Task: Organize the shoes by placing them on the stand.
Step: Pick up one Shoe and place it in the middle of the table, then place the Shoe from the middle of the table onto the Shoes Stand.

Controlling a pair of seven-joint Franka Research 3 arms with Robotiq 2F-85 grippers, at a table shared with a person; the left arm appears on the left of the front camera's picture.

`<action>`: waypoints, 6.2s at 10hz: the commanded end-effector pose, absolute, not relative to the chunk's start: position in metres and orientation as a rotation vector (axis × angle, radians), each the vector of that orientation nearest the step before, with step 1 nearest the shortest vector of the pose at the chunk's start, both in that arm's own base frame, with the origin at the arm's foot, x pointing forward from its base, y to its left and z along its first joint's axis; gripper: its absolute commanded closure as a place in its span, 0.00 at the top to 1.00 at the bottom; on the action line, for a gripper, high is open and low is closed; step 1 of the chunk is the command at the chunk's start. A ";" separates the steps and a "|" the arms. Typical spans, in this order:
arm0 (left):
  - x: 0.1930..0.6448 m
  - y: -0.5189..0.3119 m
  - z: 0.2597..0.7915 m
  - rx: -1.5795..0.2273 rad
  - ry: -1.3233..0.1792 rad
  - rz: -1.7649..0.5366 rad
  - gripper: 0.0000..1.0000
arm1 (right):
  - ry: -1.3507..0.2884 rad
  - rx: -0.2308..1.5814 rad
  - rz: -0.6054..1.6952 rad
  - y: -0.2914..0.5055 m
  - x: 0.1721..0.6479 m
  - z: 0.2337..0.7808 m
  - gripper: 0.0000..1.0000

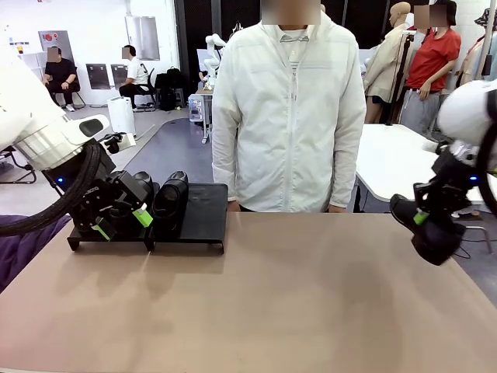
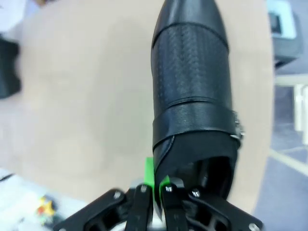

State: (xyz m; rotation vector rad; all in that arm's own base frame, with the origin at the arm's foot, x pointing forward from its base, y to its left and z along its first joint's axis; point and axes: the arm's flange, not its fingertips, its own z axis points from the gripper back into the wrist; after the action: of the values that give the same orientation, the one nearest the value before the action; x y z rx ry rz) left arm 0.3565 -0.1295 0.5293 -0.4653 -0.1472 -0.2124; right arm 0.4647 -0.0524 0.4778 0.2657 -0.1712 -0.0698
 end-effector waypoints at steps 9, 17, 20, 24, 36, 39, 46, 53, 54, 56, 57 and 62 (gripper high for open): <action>0.355 -0.129 0.531 -0.458 -0.145 -0.207 1.00 | -0.269 0.379 0.052 -0.008 0.345 0.492 0.00; 0.355 -0.129 0.531 -0.458 -0.145 -0.207 1.00 | -0.215 0.335 -0.018 0.299 0.384 0.415 0.00; 0.355 -0.129 0.531 -0.458 -0.145 -0.207 1.00 | -0.155 0.256 0.069 0.326 0.402 0.372 0.00; 0.355 -0.129 0.531 -0.458 -0.145 -0.207 1.00 | -0.111 0.273 0.103 0.330 0.400 0.359 0.41; 0.355 -0.129 0.531 -0.458 -0.145 -0.207 1.00 | -0.061 0.700 0.131 0.035 0.334 0.493 1.00; 0.355 -0.129 0.531 -0.458 -0.145 -0.207 1.00 | -0.171 0.752 -0.031 -0.014 0.329 0.483 1.00; 0.355 -0.129 0.531 -0.458 -0.145 -0.207 1.00 | -0.134 0.733 -0.022 -0.024 0.324 0.493 1.00; 0.389 -0.214 0.530 -0.559 -0.023 -0.119 1.00 | -0.134 0.733 -0.022 -0.024 0.324 0.493 1.00; 0.405 -0.268 0.523 -0.527 0.014 -0.012 1.00 | -0.134 0.733 -0.022 -0.024 0.324 0.493 1.00; 0.420 -0.354 0.502 -0.482 0.143 0.116 1.00 | -0.134 0.733 -0.022 -0.024 0.324 0.493 1.00; 0.420 -0.377 0.487 -0.378 0.187 0.111 1.00 | -0.134 0.733 -0.022 -0.024 0.324 0.493 1.00; 0.415 -0.389 0.453 -0.374 0.108 0.124 1.00 | -0.134 0.733 -0.022 -0.024 0.324 0.493 1.00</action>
State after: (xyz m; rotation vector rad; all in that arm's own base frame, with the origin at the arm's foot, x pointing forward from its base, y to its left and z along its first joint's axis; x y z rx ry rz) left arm 0.4129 -0.3866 0.4673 -0.4066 0.1434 0.1061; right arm 0.3232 -0.0237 0.4906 0.7244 -0.1327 -0.0340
